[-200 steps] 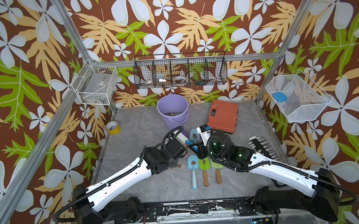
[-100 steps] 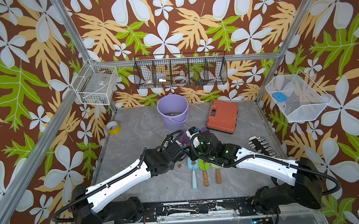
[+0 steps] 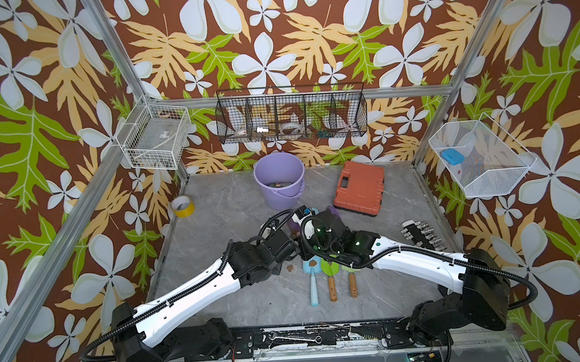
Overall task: Brush the soil off the hand trowel and place it into the bucket
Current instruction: Brush off the soil from the hand trowel, then place the hand trowel in the bucket.
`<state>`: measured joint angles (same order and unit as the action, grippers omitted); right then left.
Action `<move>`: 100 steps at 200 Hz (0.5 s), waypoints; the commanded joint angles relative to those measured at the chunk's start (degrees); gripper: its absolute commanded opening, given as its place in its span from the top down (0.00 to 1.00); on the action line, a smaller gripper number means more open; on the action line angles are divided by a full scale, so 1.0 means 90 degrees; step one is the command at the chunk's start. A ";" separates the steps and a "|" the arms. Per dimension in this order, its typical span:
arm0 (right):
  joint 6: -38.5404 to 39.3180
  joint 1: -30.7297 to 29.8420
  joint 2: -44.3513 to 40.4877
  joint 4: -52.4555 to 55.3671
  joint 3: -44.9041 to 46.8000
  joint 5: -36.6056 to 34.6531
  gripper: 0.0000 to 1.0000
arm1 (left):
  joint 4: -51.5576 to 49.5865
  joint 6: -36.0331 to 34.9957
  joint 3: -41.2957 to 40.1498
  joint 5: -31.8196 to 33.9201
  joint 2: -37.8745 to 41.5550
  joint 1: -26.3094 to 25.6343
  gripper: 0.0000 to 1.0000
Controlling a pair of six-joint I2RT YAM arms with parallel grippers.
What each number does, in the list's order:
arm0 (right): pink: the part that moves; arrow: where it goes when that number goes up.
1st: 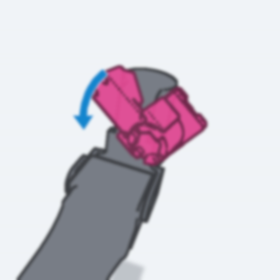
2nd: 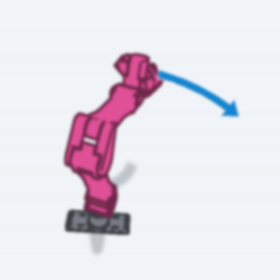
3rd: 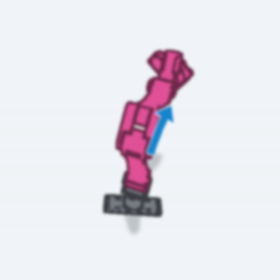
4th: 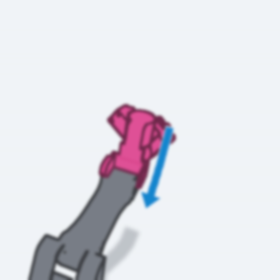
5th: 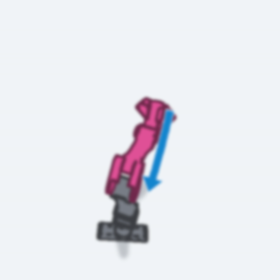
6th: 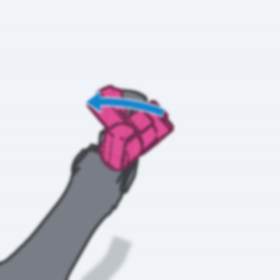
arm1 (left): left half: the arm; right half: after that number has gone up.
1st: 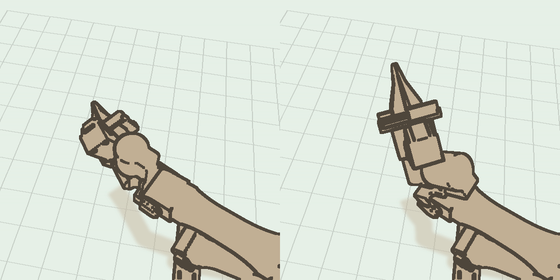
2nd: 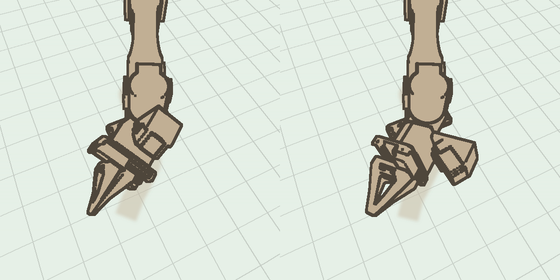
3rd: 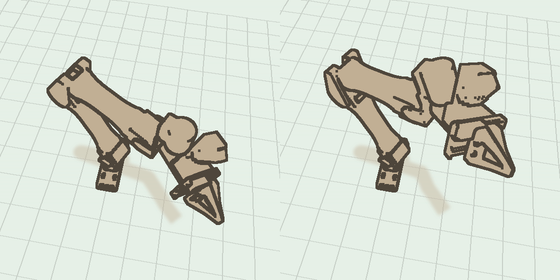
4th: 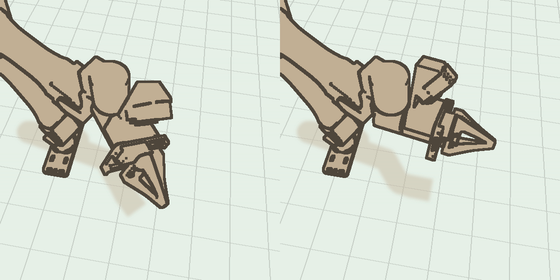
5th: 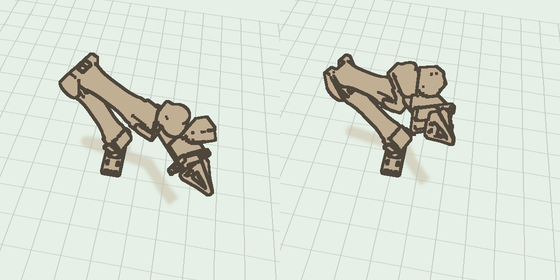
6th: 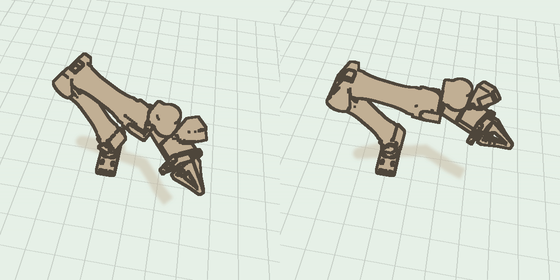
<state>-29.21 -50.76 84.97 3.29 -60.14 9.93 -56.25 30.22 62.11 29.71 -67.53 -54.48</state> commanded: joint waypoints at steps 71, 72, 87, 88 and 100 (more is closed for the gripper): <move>0.0055 0.1060 -0.1358 -0.0263 0.0328 -0.0809 1.00 | 0.0814 -0.0406 0.0934 0.0068 -0.0017 0.0963 1.00; 0.0044 0.1060 -0.1381 -0.0275 0.0346 -0.0810 1.00 | 0.0837 -0.0422 0.0962 0.0058 -0.0027 0.0984 1.00; -0.0058 0.1060 -0.1585 -0.0336 0.0531 -0.0875 1.00 | 0.1221 -0.0726 0.1299 -0.0219 -0.0253 0.1529 1.00; -0.0056 0.1065 -0.1602 -0.0336 0.0535 -0.0882 1.00 | 0.1245 -0.0748 0.1320 -0.0237 -0.0281 0.1564 1.00; -0.0062 0.1078 -0.1744 -0.0346 0.0653 -0.0942 1.00 | 0.1422 -0.0956 0.1626 -0.0407 -0.0621 0.1890 1.00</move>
<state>-28.51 -41.21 71.22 2.39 -55.64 3.44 -49.39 26.55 73.08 28.84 -69.47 -42.02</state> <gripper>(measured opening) 0.193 0.267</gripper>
